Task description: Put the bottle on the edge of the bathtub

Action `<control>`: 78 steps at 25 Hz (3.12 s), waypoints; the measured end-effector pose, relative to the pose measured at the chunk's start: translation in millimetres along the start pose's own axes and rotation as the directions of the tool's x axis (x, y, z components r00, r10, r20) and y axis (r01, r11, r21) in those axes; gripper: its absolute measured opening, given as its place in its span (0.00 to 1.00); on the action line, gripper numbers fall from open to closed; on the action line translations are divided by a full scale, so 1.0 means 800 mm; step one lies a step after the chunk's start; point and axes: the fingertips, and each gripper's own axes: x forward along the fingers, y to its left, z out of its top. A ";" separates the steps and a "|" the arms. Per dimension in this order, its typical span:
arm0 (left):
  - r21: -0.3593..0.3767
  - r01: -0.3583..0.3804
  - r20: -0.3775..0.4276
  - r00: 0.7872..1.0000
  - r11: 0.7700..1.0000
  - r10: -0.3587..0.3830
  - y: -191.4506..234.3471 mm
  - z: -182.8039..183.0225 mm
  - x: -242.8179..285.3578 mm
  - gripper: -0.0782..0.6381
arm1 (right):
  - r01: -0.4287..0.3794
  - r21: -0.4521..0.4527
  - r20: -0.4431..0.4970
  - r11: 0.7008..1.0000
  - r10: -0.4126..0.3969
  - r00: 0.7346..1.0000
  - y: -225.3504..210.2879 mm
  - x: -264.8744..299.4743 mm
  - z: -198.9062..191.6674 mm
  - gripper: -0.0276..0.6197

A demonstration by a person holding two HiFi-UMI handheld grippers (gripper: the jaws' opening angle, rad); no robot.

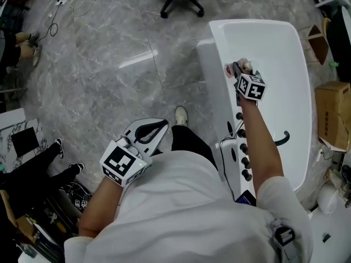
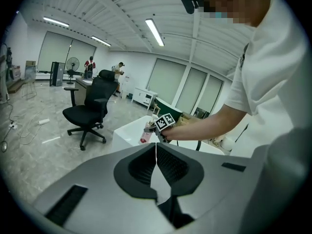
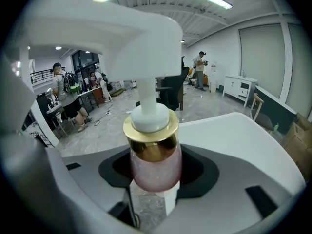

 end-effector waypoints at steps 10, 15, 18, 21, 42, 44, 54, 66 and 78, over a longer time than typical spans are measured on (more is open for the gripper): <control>-0.076 -0.047 -0.047 0.998 0.996 0.043 0.016 -0.004 0.043 0.14 | 0.054 -0.013 -0.008 0.998 -0.054 0.999 -0.045 0.097 0.010 0.39; -0.085 -0.049 -0.056 0.997 0.995 0.044 0.018 0.000 0.061 0.14 | 0.048 -0.014 0.000 0.999 -0.048 0.999 -0.051 0.127 0.012 0.39; -0.090 -0.055 -0.061 0.997 0.994 0.050 0.020 0.001 0.063 0.14 | 0.047 -0.018 0.000 0.999 -0.047 0.999 -0.047 0.136 0.013 0.39; -0.098 -0.057 -0.056 0.997 0.994 0.052 0.021 0.002 0.065 0.14 | 0.054 -0.019 0.006 0.998 -0.054 0.999 -0.044 0.140 0.015 0.39; -0.133 -0.053 -0.052 0.998 0.990 0.047 0.020 -0.005 0.060 0.14 | 0.047 -0.013 0.023 0.999 -0.047 0.999 -0.038 0.148 0.009 0.44; -0.126 -0.048 -0.048 0.998 0.991 0.043 0.017 -0.006 0.060 0.14 | 0.034 -0.009 0.021 0.999 -0.034 0.999 -0.036 0.149 0.005 0.45; -0.104 -0.025 -0.041 0.999 0.994 0.020 0.005 -0.010 0.058 0.14 | 0.048 0.016 0.015 0.999 -0.048 0.999 -0.038 0.131 -0.013 0.50; -0.040 0.017 -0.005 1.000 0.999 -0.017 -0.013 -0.003 0.028 0.14 | 0.057 0.038 0.005 0.998 -0.057 0.998 -0.013 0.066 -0.036 0.48; 0.043 0.048 0.067 0.996 0.998 -0.051 -0.025 -0.007 -0.031 0.14 | -0.041 -0.016 0.027 0.999 0.042 0.999 0.087 -0.064 -0.065 0.17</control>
